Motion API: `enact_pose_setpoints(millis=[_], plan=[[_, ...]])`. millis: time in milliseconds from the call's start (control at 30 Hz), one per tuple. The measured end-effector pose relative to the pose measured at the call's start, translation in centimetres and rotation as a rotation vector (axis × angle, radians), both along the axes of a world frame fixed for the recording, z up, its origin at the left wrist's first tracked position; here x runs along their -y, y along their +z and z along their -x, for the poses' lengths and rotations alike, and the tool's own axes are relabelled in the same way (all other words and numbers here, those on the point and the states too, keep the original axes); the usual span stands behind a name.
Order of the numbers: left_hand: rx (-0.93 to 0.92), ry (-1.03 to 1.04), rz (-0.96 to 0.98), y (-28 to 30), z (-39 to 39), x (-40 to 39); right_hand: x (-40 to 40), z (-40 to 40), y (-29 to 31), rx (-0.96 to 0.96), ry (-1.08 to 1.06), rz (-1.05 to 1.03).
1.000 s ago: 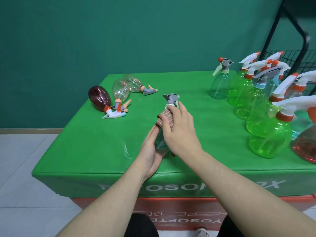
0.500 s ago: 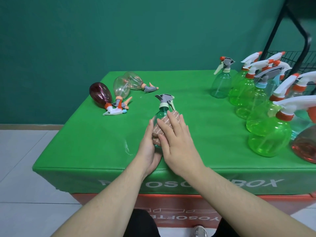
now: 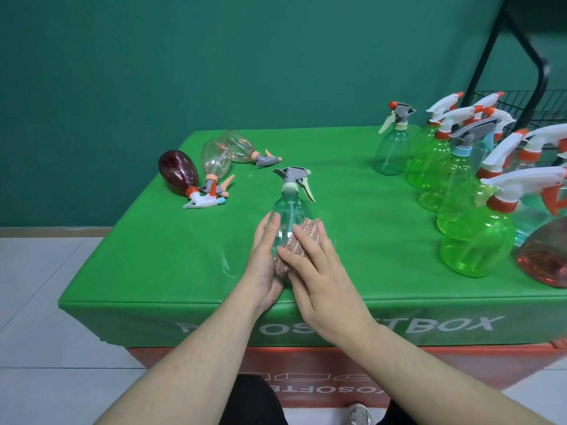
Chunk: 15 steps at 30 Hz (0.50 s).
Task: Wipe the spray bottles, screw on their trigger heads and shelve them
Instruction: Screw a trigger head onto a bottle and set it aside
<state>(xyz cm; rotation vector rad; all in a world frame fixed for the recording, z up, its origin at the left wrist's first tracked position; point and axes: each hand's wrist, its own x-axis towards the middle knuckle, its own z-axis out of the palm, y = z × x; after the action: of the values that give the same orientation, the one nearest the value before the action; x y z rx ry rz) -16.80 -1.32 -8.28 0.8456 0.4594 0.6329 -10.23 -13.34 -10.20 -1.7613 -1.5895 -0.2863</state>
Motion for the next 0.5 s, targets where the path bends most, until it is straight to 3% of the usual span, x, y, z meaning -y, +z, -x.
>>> enact_pose_setpoints(millis=[233, 500], plan=[[-0.011, -0.01, 0.003, 0.3, 0.0, 0.1, -0.2, 1.8, 1.7, -0.205, -0.071, 0.037], [-0.032, -0.028, -0.097, 0.0, -0.3, -0.1, -2.6, 0.7, 3.4, -0.151, -0.134, -0.024]])
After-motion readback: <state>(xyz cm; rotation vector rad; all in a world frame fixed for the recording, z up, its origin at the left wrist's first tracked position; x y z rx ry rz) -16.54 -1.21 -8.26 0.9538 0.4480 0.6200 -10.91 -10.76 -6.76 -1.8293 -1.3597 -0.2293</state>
